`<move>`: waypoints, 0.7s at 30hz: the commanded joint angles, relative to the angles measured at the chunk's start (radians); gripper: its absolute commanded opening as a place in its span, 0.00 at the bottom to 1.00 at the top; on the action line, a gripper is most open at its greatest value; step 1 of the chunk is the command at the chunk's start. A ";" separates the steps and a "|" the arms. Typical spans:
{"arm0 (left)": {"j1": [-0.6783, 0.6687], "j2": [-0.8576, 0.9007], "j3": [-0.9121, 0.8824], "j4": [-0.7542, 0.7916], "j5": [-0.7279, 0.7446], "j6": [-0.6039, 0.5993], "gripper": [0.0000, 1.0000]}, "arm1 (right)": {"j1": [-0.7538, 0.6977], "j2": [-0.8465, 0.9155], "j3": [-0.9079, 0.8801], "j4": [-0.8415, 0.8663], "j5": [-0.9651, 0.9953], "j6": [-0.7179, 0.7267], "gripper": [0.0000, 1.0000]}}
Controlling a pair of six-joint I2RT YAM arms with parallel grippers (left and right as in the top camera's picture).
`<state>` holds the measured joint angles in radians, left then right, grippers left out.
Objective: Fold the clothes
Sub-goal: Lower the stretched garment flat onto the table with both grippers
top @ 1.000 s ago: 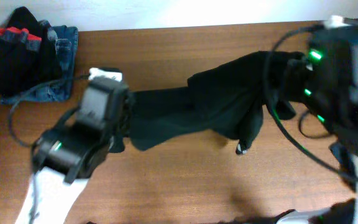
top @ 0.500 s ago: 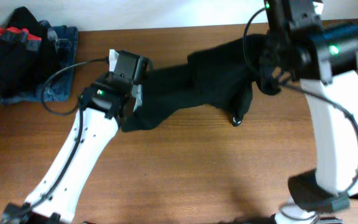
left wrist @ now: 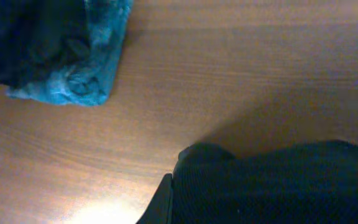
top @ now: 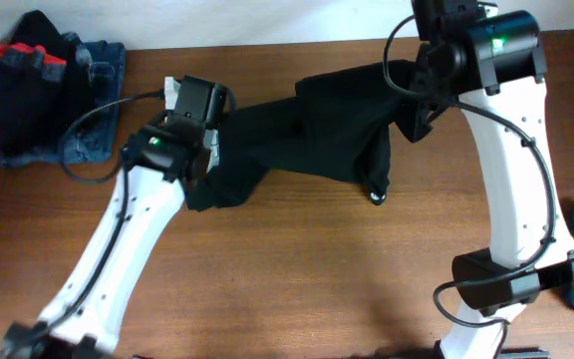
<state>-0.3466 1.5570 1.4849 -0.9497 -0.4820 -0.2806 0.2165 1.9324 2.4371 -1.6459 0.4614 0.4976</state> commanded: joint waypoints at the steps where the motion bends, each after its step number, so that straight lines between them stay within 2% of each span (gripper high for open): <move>1: 0.013 -0.146 0.029 -0.046 -0.043 -0.003 0.01 | -0.021 -0.101 0.010 -0.034 0.062 0.017 0.04; 8: 0.013 -0.337 0.029 -0.176 0.104 -0.003 0.01 | 0.004 -0.267 0.010 -0.053 -0.049 -0.009 0.04; 14: 0.013 -0.433 0.072 -0.427 0.172 -0.023 0.01 | 0.074 -0.438 0.008 -0.053 -0.108 -0.039 0.04; 21: 0.013 -0.463 0.241 -0.688 0.176 -0.098 0.01 | 0.113 -0.645 -0.078 -0.053 -0.144 -0.034 0.04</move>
<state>-0.3462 1.1233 1.6386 -1.5757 -0.2695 -0.3195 0.3332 1.3670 2.3993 -1.6928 0.2646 0.4591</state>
